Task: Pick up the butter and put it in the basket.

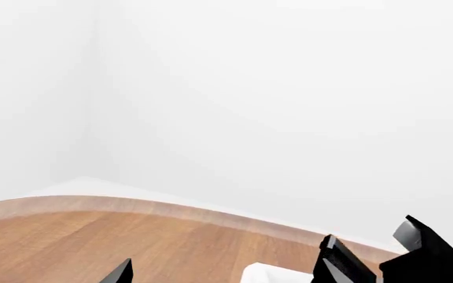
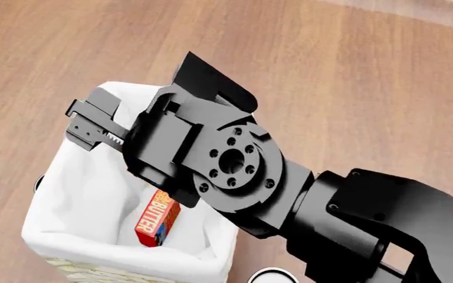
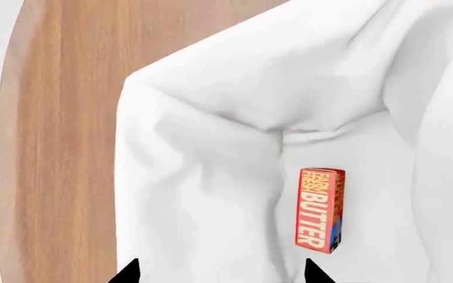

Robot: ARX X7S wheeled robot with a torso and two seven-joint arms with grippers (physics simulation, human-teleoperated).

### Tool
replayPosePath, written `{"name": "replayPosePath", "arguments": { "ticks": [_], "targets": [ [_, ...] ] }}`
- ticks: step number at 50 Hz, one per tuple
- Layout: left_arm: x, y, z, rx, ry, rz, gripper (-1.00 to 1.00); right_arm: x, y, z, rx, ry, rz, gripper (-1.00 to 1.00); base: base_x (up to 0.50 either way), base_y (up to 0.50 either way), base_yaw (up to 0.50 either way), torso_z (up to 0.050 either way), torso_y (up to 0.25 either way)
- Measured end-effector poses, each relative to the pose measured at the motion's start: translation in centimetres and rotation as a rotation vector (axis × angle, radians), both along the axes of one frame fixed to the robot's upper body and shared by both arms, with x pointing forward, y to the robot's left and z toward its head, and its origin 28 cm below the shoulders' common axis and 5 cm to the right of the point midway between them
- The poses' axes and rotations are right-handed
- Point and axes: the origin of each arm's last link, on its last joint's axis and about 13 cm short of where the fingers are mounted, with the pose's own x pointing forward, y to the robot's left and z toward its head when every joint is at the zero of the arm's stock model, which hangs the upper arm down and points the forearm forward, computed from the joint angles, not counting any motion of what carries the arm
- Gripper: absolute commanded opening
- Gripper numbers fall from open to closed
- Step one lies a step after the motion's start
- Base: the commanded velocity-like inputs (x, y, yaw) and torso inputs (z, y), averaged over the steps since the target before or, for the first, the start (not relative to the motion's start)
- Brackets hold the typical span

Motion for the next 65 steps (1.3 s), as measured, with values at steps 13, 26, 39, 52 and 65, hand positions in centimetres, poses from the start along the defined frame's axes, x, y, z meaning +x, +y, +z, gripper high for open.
{"name": "replayPosePath", "arguments": {
  "ticks": [13, 26, 39, 52, 65],
  "targets": [
    [0.0, -0.1, -0.1, 0.005, 0.005, -0.005, 1.00, -3.5, -1.6, 0.9, 0.035, -0.150, 0.039, 1.00, 0.00, 0.00, 0.00, 0.000, 0.000],
    [0.0, -0.3, -0.3, 0.014, 0.016, -0.015, 1.00, -6.6, -5.0, -1.4, -0.078, -0.361, -0.014, 1.00, 0.00, 0.00, 0.00, 0.000, 0.000],
    [-0.1, -0.3, -0.4, 0.019, 0.020, -0.014, 1.00, -8.7, -8.6, -6.3, -0.311, -0.541, -0.132, 1.00, 0.00, 0.00, 0.00, 0.000, 0.000],
    [0.0, -0.5, -0.5, 0.026, 0.027, -0.017, 1.00, -12.5, -11.5, -9.7, -0.638, -0.703, -0.249, 1.00, 0.00, 0.00, 0.00, 0.000, 0.000],
    [0.0, -0.5, -0.6, 0.032, 0.032, -0.019, 1.00, -15.9, -12.4, -11.4, -0.796, -0.824, -0.324, 1.00, 0.00, 0.00, 0.00, 0.000, 0.000]
  ]
}}
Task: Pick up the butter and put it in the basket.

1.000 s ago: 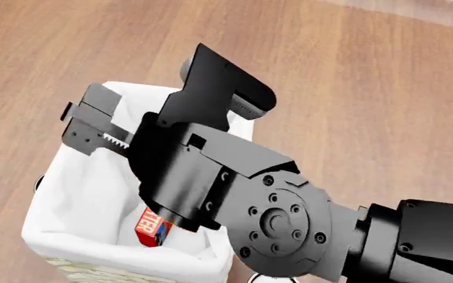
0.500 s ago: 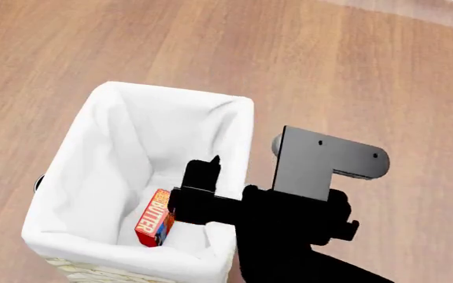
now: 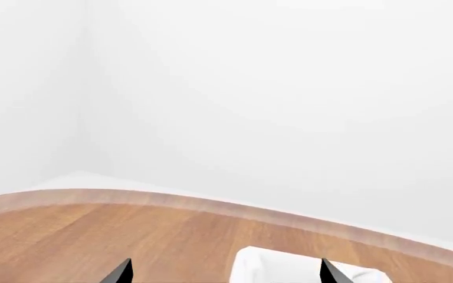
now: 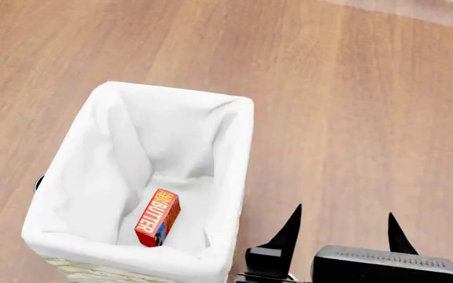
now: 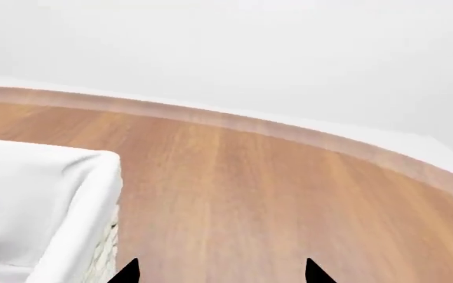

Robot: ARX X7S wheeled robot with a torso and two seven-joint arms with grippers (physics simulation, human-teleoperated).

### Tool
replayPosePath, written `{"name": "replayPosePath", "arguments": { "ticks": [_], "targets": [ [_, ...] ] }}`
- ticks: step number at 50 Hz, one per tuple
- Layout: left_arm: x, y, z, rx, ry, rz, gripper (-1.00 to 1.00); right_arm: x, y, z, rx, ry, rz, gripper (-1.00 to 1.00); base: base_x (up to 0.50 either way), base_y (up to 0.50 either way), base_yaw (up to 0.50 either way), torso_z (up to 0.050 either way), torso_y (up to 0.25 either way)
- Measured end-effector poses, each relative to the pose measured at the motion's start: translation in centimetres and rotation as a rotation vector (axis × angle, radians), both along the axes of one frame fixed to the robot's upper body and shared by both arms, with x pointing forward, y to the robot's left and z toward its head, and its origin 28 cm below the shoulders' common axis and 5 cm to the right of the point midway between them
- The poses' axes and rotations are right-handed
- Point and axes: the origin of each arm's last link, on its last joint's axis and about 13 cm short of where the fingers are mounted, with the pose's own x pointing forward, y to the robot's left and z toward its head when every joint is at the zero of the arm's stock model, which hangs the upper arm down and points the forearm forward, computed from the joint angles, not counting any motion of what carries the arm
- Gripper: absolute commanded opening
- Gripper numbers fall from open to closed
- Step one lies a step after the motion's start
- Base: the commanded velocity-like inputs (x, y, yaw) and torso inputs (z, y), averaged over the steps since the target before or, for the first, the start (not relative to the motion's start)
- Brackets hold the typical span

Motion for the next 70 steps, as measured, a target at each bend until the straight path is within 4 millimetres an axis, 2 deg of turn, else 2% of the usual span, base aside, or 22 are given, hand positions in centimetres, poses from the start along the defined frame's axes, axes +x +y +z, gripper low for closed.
{"name": "replayPosePath", "arguments": {
  "ticks": [16, 42, 53, 70],
  "targets": [
    [0.1, 0.1, -0.2, 0.008, 0.010, 0.005, 1.00, -1.8, -0.6, -1.5, -0.050, -0.065, -0.065, 1.00, 0.00, 0.00, 0.00, 0.000, 0.000],
    [0.3, 0.0, -0.5, 0.019, 0.024, 0.009, 1.00, -3.3, -1.4, -2.0, -0.066, -0.086, -0.105, 1.00, 0.00, 0.00, 0.00, 0.000, 0.000],
    [0.2, 0.7, -0.7, 0.018, 0.028, 0.038, 1.00, -3.8, -2.4, -1.2, -0.082, -0.104, -0.140, 1.00, 0.00, 0.00, 0.00, 0.000, 0.000],
    [0.6, 3.6, -0.2, 0.024, 0.019, 0.189, 1.00, -4.8, -5.5, 1.6, -0.130, -0.152, -0.247, 1.00, 0.00, 0.00, 0.00, 0.000, 0.000]
  ]
}}
